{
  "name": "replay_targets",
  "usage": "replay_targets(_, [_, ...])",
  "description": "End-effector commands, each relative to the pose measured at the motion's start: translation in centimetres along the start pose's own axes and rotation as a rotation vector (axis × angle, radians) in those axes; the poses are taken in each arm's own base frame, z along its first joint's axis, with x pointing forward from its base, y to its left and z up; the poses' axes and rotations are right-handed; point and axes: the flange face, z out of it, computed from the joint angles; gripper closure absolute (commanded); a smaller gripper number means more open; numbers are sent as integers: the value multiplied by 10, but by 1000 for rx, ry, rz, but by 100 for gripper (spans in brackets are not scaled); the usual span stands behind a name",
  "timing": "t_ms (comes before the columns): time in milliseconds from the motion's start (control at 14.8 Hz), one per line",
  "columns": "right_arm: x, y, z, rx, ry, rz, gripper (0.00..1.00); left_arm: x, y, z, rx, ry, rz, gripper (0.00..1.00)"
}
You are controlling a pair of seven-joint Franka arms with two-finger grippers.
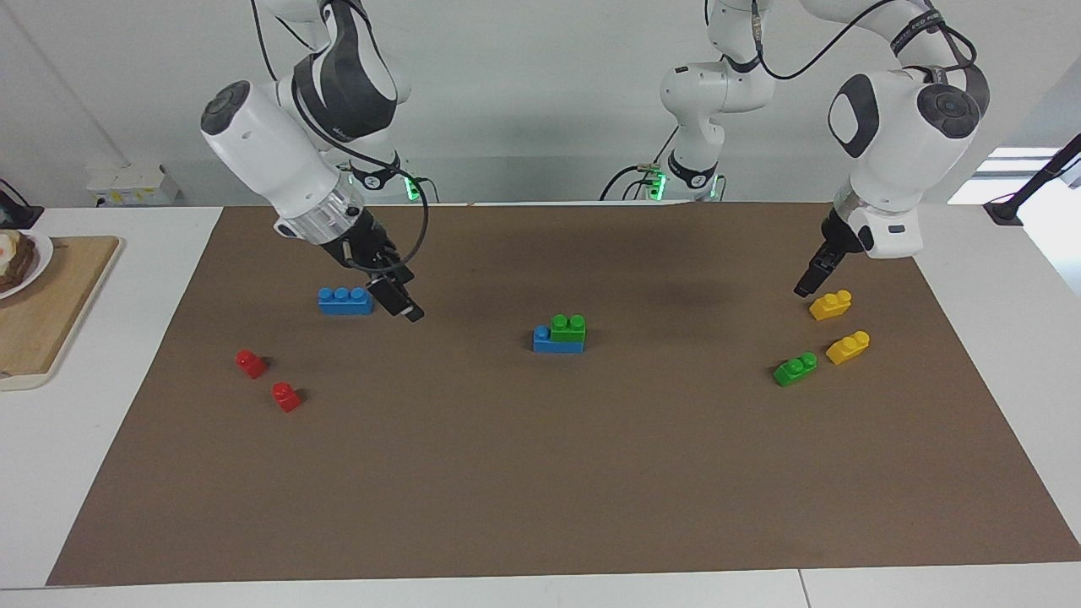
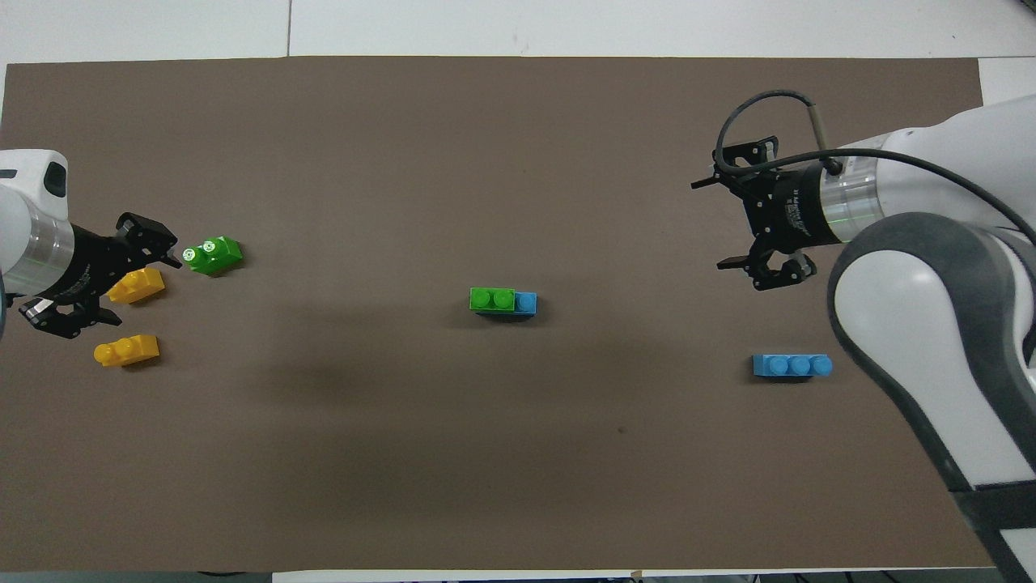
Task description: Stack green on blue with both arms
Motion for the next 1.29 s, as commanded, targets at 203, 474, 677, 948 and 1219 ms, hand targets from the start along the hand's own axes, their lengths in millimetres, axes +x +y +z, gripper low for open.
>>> replay_targets(203, [28, 16, -66, -130, 104, -417, 0, -13, -2, -12, -13, 24, 59, 0])
replay_targets(474, [38, 29, -100, -227, 184, -721, 0, -12, 2, -28, -12, 30, 263, 0])
replay_targets(677, [41, 41, -118, -263, 176, -850, 0, -8, -2, -40, -13, 38, 404, 0])
replay_targets(948, [43, 51, -126, -321, 169, -971, 0, -5, -6, -66, 6, 22, 562, 0])
replay_targets(1219, [50, 58, -130, -344, 159, -988, 0, -7, 5, -80, 13, 5, 590, 0])
